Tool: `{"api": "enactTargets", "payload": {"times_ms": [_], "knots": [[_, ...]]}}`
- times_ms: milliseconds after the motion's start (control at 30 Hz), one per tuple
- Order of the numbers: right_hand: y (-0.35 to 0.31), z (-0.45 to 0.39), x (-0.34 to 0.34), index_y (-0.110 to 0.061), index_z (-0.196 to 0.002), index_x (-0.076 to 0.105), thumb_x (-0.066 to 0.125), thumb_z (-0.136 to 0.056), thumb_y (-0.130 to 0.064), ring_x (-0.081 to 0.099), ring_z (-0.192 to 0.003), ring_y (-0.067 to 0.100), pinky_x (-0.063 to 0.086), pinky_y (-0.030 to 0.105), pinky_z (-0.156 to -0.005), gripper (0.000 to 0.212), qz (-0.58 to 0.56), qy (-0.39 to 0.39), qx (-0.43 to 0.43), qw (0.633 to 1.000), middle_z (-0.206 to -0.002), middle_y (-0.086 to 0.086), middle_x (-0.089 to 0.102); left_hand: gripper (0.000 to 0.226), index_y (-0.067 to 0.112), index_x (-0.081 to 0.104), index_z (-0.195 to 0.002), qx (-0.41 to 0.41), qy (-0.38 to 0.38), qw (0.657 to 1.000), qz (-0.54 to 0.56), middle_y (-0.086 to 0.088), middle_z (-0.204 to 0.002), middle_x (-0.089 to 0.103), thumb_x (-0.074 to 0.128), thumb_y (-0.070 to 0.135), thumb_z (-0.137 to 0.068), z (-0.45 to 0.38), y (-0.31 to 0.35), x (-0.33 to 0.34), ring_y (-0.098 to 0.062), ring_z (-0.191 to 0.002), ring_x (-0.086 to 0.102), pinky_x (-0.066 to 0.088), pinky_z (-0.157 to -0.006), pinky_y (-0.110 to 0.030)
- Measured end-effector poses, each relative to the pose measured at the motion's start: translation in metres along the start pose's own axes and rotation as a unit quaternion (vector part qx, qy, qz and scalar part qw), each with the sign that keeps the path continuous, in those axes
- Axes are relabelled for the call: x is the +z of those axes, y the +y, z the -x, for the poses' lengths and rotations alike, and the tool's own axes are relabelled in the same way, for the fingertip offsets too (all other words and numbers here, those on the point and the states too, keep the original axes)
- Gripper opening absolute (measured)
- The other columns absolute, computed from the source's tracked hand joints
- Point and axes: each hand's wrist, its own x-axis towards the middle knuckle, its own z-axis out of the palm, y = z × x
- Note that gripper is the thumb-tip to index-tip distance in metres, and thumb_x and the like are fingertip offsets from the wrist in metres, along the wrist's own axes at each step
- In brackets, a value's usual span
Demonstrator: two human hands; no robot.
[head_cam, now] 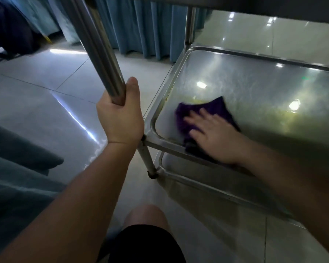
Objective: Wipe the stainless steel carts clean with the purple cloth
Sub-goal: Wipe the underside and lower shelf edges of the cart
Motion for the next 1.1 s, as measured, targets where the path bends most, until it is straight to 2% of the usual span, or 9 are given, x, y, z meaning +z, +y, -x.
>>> {"api": "enactTargets", "payload": {"times_ms": [133, 200, 367, 467, 567, 667, 767, 900, 1100], "knots": [[0.039, -0.070, -0.026, -0.027, -0.165, 0.011, 0.017, -0.106, -0.053, 0.001, -0.159, 0.023, 0.004, 0.046, -0.128, 0.065, 0.001, 0.067, 0.179, 0.982, -0.174, -0.004, 0.003, 0.032, 0.040, 0.058, -0.063, 0.012, -0.002, 1.000, 0.018, -0.001, -0.060, 0.048, 0.068, 0.059, -0.087, -0.001, -0.002, 0.001, -0.023, -0.056, 0.053, 0.052, -0.056, -0.043], [0.021, -0.109, -0.029, -0.024, -0.166, 0.009, 0.015, -0.105, -0.051, -0.001, -0.159, 0.025, 0.002, 0.046, -0.127, 0.066, -0.014, 0.060, 0.206, 0.977, -0.174, -0.003, 0.001, 0.033, 0.036, 0.057, -0.068, 0.017, 0.006, 1.000, 0.014, -0.004, -0.063, 0.049, 0.068, 0.060, -0.087, -0.001, -0.002, 0.001, -0.026, -0.059, 0.054, 0.053, -0.057, -0.046], [-0.051, -0.101, -0.005, -0.029, -0.165, 0.014, 0.023, -0.106, -0.050, 0.003, -0.159, 0.016, 0.002, 0.041, -0.127, 0.064, -0.020, 0.033, 0.019, 0.999, -0.173, -0.009, 0.008, 0.036, 0.033, 0.051, -0.064, 0.008, 0.021, 0.999, 0.027, -0.013, -0.065, 0.044, 0.069, 0.056, -0.085, -0.002, 0.001, 0.002, -0.029, -0.060, 0.048, 0.048, -0.056, -0.047], [-0.042, -0.033, -0.002, -0.040, -0.161, 0.024, 0.023, -0.103, -0.056, 0.002, -0.156, 0.002, -0.005, 0.024, -0.123, 0.060, -0.029, -0.022, -0.143, 0.989, -0.167, -0.022, 0.016, 0.037, 0.036, 0.050, -0.061, 0.012, 0.021, 0.999, 0.023, -0.019, -0.065, 0.042, 0.068, 0.055, -0.086, 0.002, 0.002, 0.002, -0.030, -0.059, 0.048, 0.048, -0.054, -0.051], [-0.019, -0.010, -0.016, -0.047, -0.159, 0.024, 0.021, -0.103, -0.060, -0.002, -0.152, -0.012, -0.014, 0.009, -0.115, 0.057, -0.021, -0.071, -0.183, 0.980, -0.162, -0.033, 0.015, 0.036, 0.030, 0.052, -0.068, 0.015, 0.004, 1.000, 0.022, -0.025, -0.068, 0.044, 0.067, 0.055, -0.088, 0.007, 0.002, 0.000, -0.029, -0.057, 0.051, 0.050, -0.051, -0.045], [0.003, -0.055, -0.030, -0.035, -0.161, 0.030, 0.032, -0.109, -0.046, 0.009, -0.158, 0.011, 0.000, 0.027, -0.124, 0.053, 0.002, 0.001, -0.072, 0.997, -0.169, -0.014, 0.018, 0.040, 0.022, 0.052, -0.073, 0.015, -0.003, 1.000, 0.016, -0.024, -0.068, 0.046, 0.065, 0.056, -0.089, 0.008, 0.002, 0.001, -0.028, -0.056, 0.053, 0.052, -0.053, -0.038], [0.017, -0.128, -0.046, -0.022, -0.163, 0.026, 0.022, -0.111, -0.039, 0.006, -0.159, 0.028, 0.008, 0.049, -0.127, 0.055, 0.032, 0.027, 0.068, 0.997, -0.173, -0.001, 0.010, 0.041, 0.020, 0.053, -0.072, 0.020, -0.002, 1.000, 0.018, -0.024, -0.068, 0.046, 0.065, 0.055, -0.089, 0.006, 0.001, 0.001, -0.029, -0.056, 0.053, 0.051, -0.053, -0.038], [0.004, -0.197, -0.050, -0.030, -0.165, 0.008, 0.013, -0.106, -0.044, -0.002, -0.159, 0.028, 0.000, 0.052, -0.127, 0.061, -0.017, 0.049, 0.170, 0.984, -0.173, -0.007, 0.000, 0.041, 0.021, 0.053, -0.070, 0.030, -0.004, 0.999, 0.018, -0.022, -0.066, 0.046, 0.065, 0.054, -0.089, 0.005, -0.003, -0.001, -0.031, -0.056, 0.052, 0.051, -0.053, -0.040], [-0.033, -0.176, -0.040, -0.026, -0.163, 0.022, 0.023, -0.107, -0.044, 0.010, -0.158, 0.034, 0.011, 0.053, -0.126, 0.059, 0.017, 0.058, 0.065, 0.996, -0.173, 0.003, 0.011, 0.040, 0.025, 0.052, -0.066, 0.038, 0.012, 0.999, 0.022, -0.018, -0.062, 0.047, 0.067, 0.054, -0.090, 0.004, -0.005, 0.000, -0.031, -0.052, 0.052, 0.049, -0.049, -0.036]]}}
